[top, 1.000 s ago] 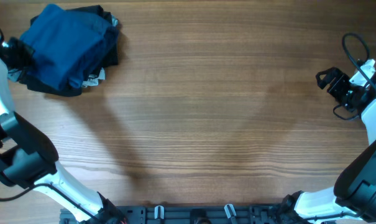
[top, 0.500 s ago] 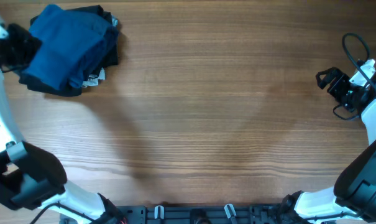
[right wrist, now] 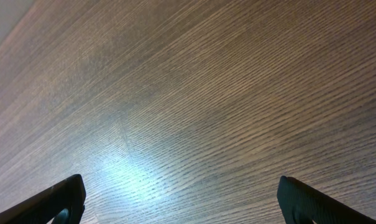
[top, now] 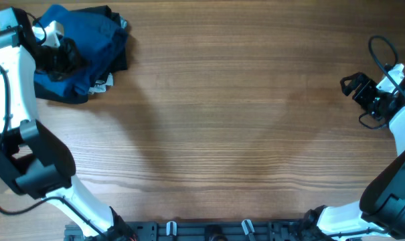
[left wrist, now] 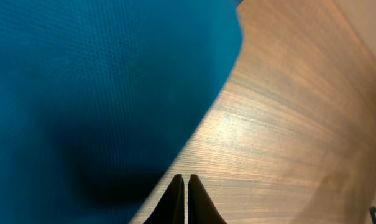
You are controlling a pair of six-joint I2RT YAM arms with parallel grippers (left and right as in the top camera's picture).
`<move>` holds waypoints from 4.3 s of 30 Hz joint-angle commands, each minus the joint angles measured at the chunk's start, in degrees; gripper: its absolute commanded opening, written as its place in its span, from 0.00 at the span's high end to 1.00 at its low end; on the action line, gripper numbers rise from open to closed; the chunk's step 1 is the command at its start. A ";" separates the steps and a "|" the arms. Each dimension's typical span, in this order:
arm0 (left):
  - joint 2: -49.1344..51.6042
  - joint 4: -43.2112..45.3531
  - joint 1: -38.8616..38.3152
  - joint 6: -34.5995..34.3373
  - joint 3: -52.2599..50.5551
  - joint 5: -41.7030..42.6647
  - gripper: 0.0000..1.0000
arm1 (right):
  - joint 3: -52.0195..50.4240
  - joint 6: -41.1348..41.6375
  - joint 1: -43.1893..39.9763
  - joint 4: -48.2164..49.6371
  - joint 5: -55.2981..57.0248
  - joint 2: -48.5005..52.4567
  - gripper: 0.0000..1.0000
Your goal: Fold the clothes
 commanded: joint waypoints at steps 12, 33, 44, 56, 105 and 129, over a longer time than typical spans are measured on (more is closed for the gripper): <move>7.21 4.26 0.26 4.04 -0.22 13.05 0.94 | 0.02 -0.22 0.24 0.15 0.39 -0.13 0.00; 3.54 26.82 4.39 -18.27 0.26 -14.16 0.93 | 0.02 -0.22 0.24 0.15 0.39 -0.13 0.00; 2.25 32.70 7.56 -22.12 0.28 0.24 0.96 | 0.02 -0.22 0.24 0.15 0.39 -0.13 0.00; -6.45 35.65 -1.95 -24.68 0.28 3.82 0.12 | 0.00 -0.22 0.24 0.15 0.39 -0.13 0.00; -6.38 35.34 -5.03 -24.65 0.28 1.92 0.00 | -11.19 -8.96 37.00 -3.93 2.25 -81.53 0.00; -6.38 35.34 -5.03 -24.65 0.28 1.92 0.00 | -59.28 2.82 37.31 38.66 15.78 -96.08 0.00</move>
